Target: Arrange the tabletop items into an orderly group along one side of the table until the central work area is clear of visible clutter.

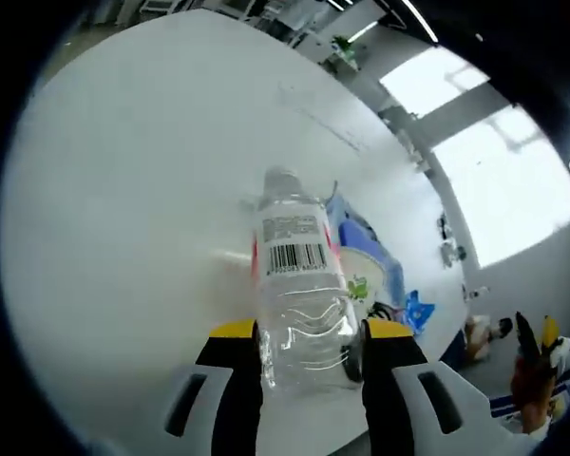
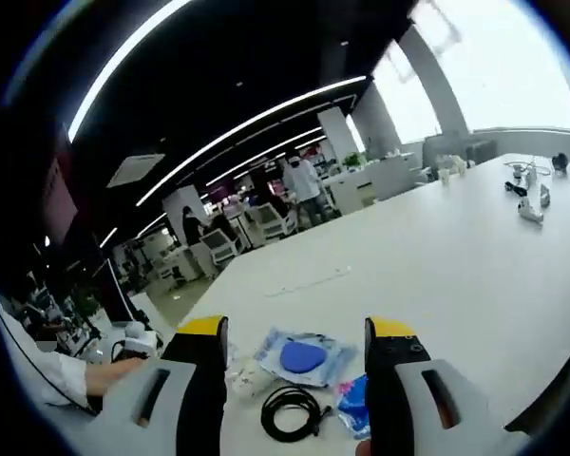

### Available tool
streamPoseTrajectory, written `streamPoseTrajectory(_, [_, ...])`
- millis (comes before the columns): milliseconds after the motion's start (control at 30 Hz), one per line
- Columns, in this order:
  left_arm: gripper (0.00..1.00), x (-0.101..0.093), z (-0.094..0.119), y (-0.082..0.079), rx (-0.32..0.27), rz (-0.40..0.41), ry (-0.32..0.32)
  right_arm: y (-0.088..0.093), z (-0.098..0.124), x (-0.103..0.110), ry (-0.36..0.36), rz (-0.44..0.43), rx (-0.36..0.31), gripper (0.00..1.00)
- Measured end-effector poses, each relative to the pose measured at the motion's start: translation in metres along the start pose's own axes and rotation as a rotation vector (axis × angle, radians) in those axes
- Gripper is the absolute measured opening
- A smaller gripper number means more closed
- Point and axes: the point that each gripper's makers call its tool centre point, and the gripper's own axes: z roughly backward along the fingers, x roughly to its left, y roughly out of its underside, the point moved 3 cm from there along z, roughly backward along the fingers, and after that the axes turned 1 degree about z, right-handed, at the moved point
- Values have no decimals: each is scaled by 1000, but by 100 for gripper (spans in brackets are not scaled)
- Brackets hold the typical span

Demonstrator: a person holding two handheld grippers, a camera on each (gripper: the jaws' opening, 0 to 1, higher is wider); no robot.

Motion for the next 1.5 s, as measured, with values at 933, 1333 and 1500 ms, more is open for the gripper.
streamPoseTrajectory(933, [37,-56,61,-14,-140,-74,170,11,-131,108,-470,-233,236,57])
streamPoseTrajectory(1333, [37,-69,73,-14,-163,-89,192,63,-182,122,-447,-510,390,56])
streamPoseTrajectory(1500, [37,-90,82,-13,-165,-101,252,71,-200,132,-480,-644,431,56])
